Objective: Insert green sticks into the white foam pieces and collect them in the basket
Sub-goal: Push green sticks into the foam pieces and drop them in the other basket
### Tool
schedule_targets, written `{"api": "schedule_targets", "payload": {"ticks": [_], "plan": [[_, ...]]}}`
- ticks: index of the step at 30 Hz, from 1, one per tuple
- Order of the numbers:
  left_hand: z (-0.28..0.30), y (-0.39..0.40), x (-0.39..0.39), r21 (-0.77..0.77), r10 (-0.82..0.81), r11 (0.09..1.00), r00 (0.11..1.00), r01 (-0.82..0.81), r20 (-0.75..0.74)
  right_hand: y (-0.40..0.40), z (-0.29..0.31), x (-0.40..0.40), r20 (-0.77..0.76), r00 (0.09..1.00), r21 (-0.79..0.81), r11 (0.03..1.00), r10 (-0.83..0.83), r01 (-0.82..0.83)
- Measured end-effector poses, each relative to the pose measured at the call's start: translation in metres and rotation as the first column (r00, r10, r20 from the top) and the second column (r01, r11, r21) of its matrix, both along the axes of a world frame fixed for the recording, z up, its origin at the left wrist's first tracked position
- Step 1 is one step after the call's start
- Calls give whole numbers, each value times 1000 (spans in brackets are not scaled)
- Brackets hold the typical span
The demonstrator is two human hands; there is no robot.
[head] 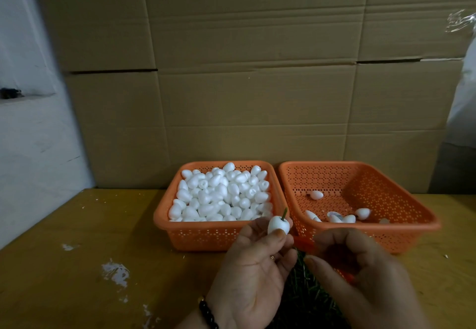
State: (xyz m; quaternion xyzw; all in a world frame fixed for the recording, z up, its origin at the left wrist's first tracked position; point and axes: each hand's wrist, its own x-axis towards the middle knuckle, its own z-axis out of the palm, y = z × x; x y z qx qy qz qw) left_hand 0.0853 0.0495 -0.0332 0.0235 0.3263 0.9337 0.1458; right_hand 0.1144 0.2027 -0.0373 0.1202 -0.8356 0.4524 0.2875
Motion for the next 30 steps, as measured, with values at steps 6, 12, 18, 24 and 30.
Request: {"api": "schedule_targets", "payload": {"ticks": [6, 12, 18, 24, 30], "plan": [[-5, 4, 0, -229, 89, 966, 988, -117, -127, 1, 0, -4, -106, 994, 96, 995, -16, 27], [-11, 6, 4, -488, -4, 849, 920, -204, -392, 4, -2, -7, -178, 979, 281, 959, 96, -43], [-14, 5, 5, -616, -74, 757, 908, -218, -413, 4, -3, -6, -132, 980, 310, 945, 152, -105], [-11, 6, 6, -620, 34, 708, 893, -338, -448, 13, 7, -7, -76, 995, 343, 939, 64, -34], [-6, 0, 5, -657, 55, 657, 894, -368, -446, 44, 14, -37, -129, 959, 440, 852, -251, 282]]}}
